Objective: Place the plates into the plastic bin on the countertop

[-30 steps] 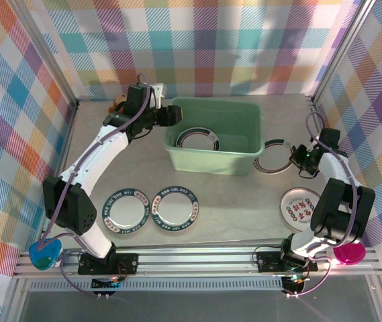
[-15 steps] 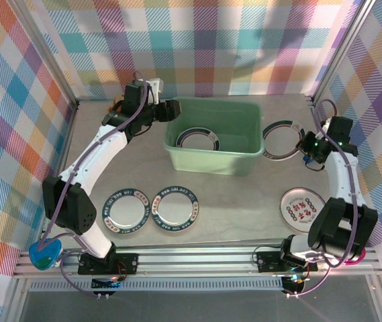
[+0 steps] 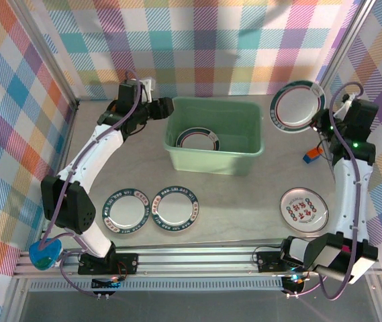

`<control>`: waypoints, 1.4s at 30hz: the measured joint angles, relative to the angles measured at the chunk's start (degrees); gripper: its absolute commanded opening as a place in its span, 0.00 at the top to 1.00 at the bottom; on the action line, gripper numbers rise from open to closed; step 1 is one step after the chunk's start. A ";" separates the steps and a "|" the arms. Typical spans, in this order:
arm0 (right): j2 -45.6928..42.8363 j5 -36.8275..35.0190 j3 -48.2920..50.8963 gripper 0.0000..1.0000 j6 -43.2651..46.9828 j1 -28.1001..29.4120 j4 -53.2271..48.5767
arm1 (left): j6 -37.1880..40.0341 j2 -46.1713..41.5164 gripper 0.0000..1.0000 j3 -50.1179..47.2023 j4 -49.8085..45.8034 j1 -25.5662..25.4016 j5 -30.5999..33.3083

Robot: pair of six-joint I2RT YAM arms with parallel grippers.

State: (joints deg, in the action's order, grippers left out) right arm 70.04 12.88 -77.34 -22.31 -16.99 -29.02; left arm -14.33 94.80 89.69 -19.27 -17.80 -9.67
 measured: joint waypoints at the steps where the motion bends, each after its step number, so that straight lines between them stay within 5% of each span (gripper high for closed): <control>1: 1.05 0.66 -2.14 1.00 -0.11 1.14 0.09 | -0.02 0.00 0.33 0.00 0.00 0.13 -0.09; 7: 10.25 7.37 -12.46 1.00 -0.87 11.72 2.19 | -0.04 0.00 0.33 -0.07 0.00 1.16 -0.79; 20: 28.96 16.55 -14.67 1.00 -1.03 27.10 1.38 | -0.68 -0.92 0.33 -3.89 0.15 2.91 -0.81; 42: 40.13 18.49 -14.67 1.00 -2.38 30.49 1.33 | -0.83 -5.57 0.33 -8.11 -0.04 3.39 -0.50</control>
State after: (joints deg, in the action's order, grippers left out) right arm 110.17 31.38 -92.01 -24.69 13.50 -27.68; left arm -15.16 89.23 81.58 -19.31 -14.41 -10.17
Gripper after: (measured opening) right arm 0.063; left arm 0.670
